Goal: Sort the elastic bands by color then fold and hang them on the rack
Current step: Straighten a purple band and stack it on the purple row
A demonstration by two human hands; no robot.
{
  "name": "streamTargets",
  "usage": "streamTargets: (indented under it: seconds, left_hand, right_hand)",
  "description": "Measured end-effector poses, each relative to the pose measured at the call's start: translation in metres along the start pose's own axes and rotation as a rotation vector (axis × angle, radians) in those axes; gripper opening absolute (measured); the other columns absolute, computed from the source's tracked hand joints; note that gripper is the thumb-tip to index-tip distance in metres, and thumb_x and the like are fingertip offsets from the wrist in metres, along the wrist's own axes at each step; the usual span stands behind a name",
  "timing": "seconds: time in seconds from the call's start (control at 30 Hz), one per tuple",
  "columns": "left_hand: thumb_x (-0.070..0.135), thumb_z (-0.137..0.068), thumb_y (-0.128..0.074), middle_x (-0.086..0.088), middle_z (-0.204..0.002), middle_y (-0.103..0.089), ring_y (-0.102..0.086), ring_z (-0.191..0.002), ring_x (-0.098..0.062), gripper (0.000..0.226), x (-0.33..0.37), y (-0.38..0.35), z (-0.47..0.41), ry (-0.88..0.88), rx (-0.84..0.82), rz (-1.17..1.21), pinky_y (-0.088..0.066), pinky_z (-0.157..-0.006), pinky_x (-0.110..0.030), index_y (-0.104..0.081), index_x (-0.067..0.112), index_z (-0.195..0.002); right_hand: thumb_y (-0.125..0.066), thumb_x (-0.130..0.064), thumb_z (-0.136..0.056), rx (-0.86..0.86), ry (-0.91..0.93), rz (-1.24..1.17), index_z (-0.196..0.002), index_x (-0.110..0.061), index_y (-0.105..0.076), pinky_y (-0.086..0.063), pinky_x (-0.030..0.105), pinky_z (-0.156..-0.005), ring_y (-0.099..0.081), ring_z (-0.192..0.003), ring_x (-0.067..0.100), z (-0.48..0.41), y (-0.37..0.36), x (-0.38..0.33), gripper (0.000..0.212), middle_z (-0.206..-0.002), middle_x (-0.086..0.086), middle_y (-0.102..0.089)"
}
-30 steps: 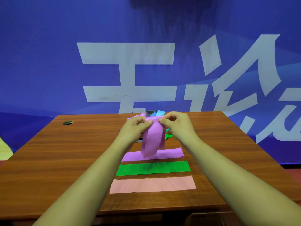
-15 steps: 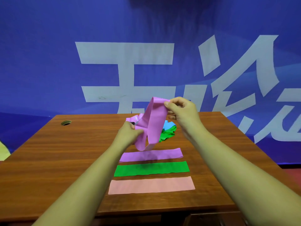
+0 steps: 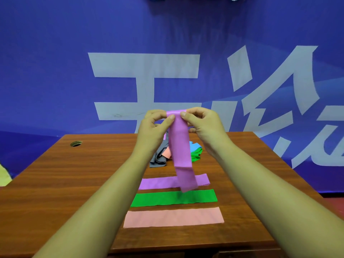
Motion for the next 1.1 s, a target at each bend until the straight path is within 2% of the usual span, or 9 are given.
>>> streamTargets:
  seconds: [0.13,0.27,0.4,0.57,0.67,0.8,0.9,0.97,1.1]
  left_hand:
    - [0.019,-0.093,-0.065,0.001,-0.101,-0.068,-0.060,-0.085,0.008,0.007,0.004,-0.002,0.001,-0.022,0.003,0.033,-0.044,-0.078,-0.010,-0.071,0.016,-0.093]
    - [0.022,-0.096,-0.060,0.005,-0.081,-0.069,-0.058,-0.069,0.007,0.018,0.007,-0.005,0.005,0.015,-0.054,0.065,-0.042,-0.064,-0.006,-0.072,0.008,-0.094]
    - [0.023,-0.095,-0.061,0.003,-0.082,-0.068,-0.058,-0.073,0.003,0.018,0.002,-0.005,0.005,0.059,-0.098,0.102,-0.045,-0.066,-0.009,-0.070,0.008,-0.092]
    - [0.016,-0.092,-0.066,-0.007,-0.094,-0.069,-0.064,-0.085,-0.014,0.008,-0.012,-0.009,0.015,0.126,-0.213,0.209,-0.047,-0.061,-0.012,-0.063,0.012,-0.099]
    - [0.030,-0.081,-0.074,-0.011,-0.102,-0.069,-0.064,-0.098,-0.021,0.019,-0.030,-0.015,0.024,0.200,-0.345,0.221,-0.055,-0.088,-0.035,-0.066,0.020,-0.096]
    - [0.028,-0.084,-0.074,-0.010,-0.105,-0.071,-0.064,-0.095,-0.013,0.022,-0.060,-0.026,0.048,0.298,-0.533,0.063,-0.051,-0.095,-0.044,-0.074,0.013,-0.101]
    - [0.044,-0.079,-0.075,-0.019,-0.114,-0.064,-0.061,-0.102,-0.025,0.033,-0.073,-0.023,0.055,0.302,-0.503,0.012,-0.042,-0.106,-0.052,-0.075,0.013,-0.092]
    - [0.035,-0.081,-0.076,-0.014,-0.117,-0.063,-0.059,-0.111,-0.025,0.024,-0.073,-0.019,0.054,0.293,-0.478,0.020,-0.044,-0.106,-0.043,-0.075,0.014,-0.091]
    - [0.014,-0.083,-0.074,0.000,-0.125,-0.059,-0.058,-0.113,-0.007,0.013,-0.072,-0.009,0.048,0.232,-0.452,0.031,-0.050,-0.095,-0.024,-0.076,0.016,-0.096]
  right_hand:
    - [-0.077,-0.026,-0.082,0.032,0.044,0.156,-0.092,-0.013,-0.064,-0.049,0.019,-0.068,-0.059,-0.074,0.008,0.000,0.006,0.002,0.021,-0.083,-0.002,-0.063]
    - [-0.072,-0.023,-0.087,-0.127,0.046,0.223,-0.105,-0.014,-0.069,-0.055,0.028,-0.073,-0.066,-0.085,0.016,0.000,0.002,-0.001,0.020,-0.092,0.000,-0.069]
    - [-0.066,-0.012,-0.091,-0.132,0.078,0.261,-0.092,-0.007,-0.071,-0.054,0.024,-0.059,-0.063,-0.068,0.012,-0.002,0.000,-0.008,0.007,-0.078,0.005,-0.069]
    - [-0.063,-0.010,-0.092,-0.092,0.058,0.246,-0.092,-0.004,-0.070,-0.057,0.032,-0.063,-0.063,-0.070,0.015,-0.003,-0.002,-0.005,0.009,-0.082,0.010,-0.069]
    - [-0.062,-0.012,-0.092,-0.020,0.040,0.224,-0.091,-0.008,-0.071,-0.058,0.037,-0.066,-0.062,-0.072,0.016,-0.004,0.002,-0.009,0.010,-0.083,0.007,-0.068]
    - [-0.062,-0.016,-0.091,0.032,-0.003,0.223,-0.085,-0.013,-0.071,-0.057,0.054,-0.064,-0.062,-0.066,0.017,-0.008,0.011,-0.008,0.011,-0.079,0.006,-0.068]
    - [-0.060,-0.012,-0.092,0.078,-0.001,0.214,-0.087,-0.009,-0.070,-0.058,0.042,-0.061,-0.061,-0.070,0.017,-0.010,0.017,-0.003,0.011,-0.079,0.003,-0.065]
    - [-0.059,-0.010,-0.091,0.149,-0.001,0.237,-0.087,-0.009,-0.069,-0.059,0.037,-0.064,-0.061,-0.074,0.017,-0.013,0.024,0.003,0.011,-0.080,0.003,-0.065]
    - [-0.057,-0.011,-0.084,0.277,-0.077,0.349,-0.077,-0.008,-0.070,-0.059,0.048,-0.073,-0.064,-0.074,0.022,-0.023,0.044,0.031,0.015,-0.074,0.004,-0.067]
Point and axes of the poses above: each hand's wrist, its own z-axis away from the middle knuckle, its own y-axis out of the back of the hand, x = y × z, the point moved 4 cm from there along -z, towards the middle knuckle
